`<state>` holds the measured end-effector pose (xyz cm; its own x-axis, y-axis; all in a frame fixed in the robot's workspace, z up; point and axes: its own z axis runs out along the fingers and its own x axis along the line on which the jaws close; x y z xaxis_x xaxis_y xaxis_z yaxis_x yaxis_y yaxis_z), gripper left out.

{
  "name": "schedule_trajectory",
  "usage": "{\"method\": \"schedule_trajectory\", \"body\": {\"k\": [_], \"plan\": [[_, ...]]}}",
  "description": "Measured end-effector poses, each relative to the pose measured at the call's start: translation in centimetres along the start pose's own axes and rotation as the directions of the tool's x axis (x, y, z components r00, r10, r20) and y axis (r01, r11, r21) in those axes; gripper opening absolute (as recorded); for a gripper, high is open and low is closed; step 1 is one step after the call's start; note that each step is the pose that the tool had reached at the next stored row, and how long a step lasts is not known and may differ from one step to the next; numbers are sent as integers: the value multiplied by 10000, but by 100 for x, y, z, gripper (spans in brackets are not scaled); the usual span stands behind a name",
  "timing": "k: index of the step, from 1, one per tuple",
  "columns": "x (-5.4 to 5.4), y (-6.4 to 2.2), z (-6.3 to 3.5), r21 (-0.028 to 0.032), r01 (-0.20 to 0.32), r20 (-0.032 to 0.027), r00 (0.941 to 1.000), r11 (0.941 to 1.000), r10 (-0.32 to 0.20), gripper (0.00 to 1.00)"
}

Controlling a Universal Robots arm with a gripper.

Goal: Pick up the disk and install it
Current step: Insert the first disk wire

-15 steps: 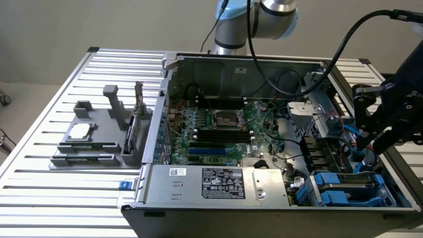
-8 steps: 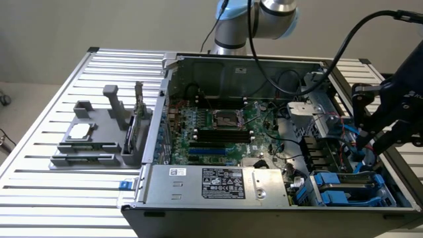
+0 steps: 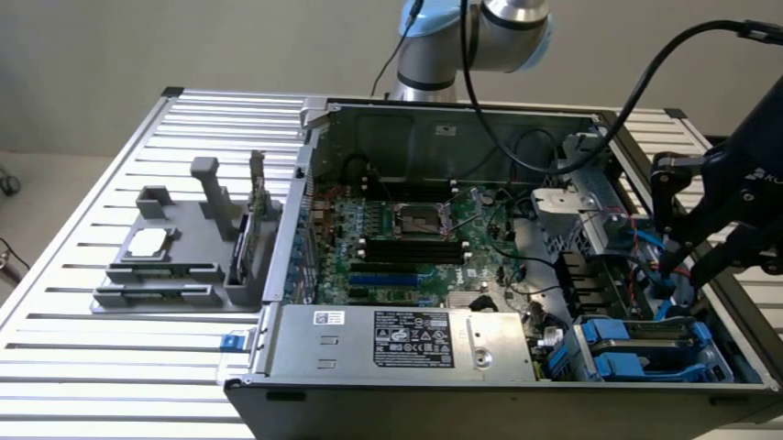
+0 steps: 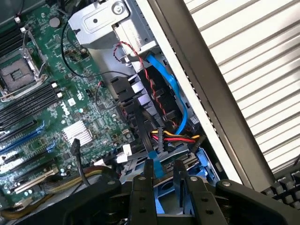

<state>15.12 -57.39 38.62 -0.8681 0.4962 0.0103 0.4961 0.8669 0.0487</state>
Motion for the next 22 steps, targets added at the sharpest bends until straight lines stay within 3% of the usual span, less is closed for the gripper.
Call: {"method": "schedule_trajectory", "body": {"k": [11, 22], "plan": [[-35, 26, 17, -37, -805, 23, 9968, 9967, 805, 31], [-145, 89, 61, -51, -1276, 40, 9918, 9918, 1276, 31]]}}
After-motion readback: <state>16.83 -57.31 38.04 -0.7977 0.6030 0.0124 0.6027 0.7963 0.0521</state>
